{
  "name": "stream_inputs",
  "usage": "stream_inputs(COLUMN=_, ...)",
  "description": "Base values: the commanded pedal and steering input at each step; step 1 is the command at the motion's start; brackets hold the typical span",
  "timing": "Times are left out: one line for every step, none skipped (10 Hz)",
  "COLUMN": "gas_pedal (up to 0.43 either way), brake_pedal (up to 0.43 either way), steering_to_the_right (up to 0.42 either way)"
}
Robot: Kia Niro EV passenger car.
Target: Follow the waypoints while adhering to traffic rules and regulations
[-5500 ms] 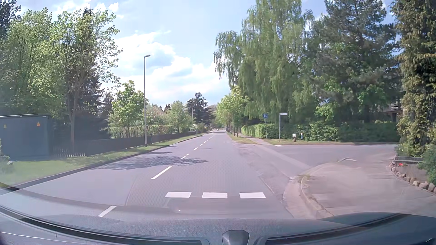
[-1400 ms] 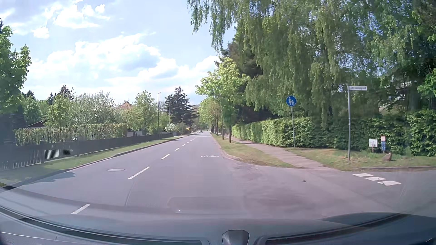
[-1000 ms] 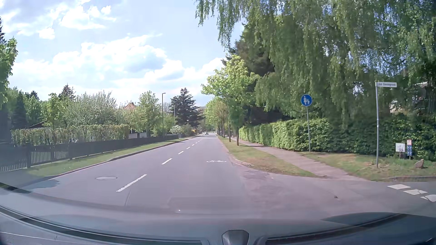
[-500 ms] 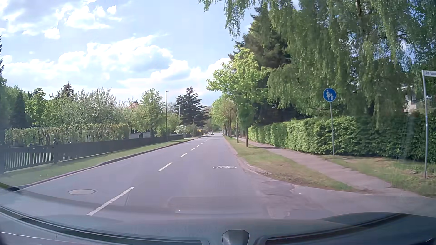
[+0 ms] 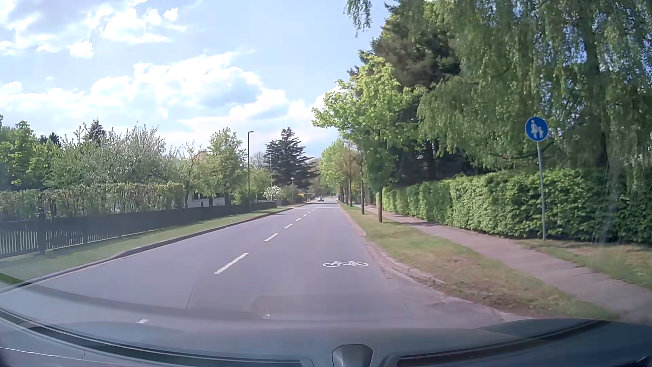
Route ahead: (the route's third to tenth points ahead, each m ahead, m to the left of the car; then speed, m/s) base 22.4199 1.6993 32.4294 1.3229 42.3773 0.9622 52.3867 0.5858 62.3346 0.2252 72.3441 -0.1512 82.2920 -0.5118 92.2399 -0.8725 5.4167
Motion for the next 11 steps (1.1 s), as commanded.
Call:
stream_inputs(gas_pedal=0.15, brake_pedal=0.0, steering_to_the_right=-0.012)
stream_inputs(gas_pedal=0.15, brake_pedal=0.0, steering_to_the_right=-0.011)
stream_inputs(gas_pedal=0.15, brake_pedal=0.0, steering_to_the_right=-0.008)
stream_inputs(gas_pedal=0.15, brake_pedal=0.0, steering_to_the_right=-0.003)
stream_inputs(gas_pedal=0.15, brake_pedal=0.0, steering_to_the_right=-0.003)
stream_inputs(gas_pedal=0.15, brake_pedal=0.0, steering_to_the_right=-0.004)
stream_inputs(gas_pedal=0.15, brake_pedal=0.0, steering_to_the_right=-0.004)
stream_inputs(gas_pedal=0.15, brake_pedal=0.0, steering_to_the_right=-0.004)
stream_inputs(gas_pedal=0.15, brake_pedal=0.0, steering_to_the_right=-0.004)
stream_inputs(gas_pedal=0.15, brake_pedal=0.0, steering_to_the_right=-0.004)
stream_inputs(gas_pedal=0.15, brake_pedal=0.0, steering_to_the_right=-0.004)
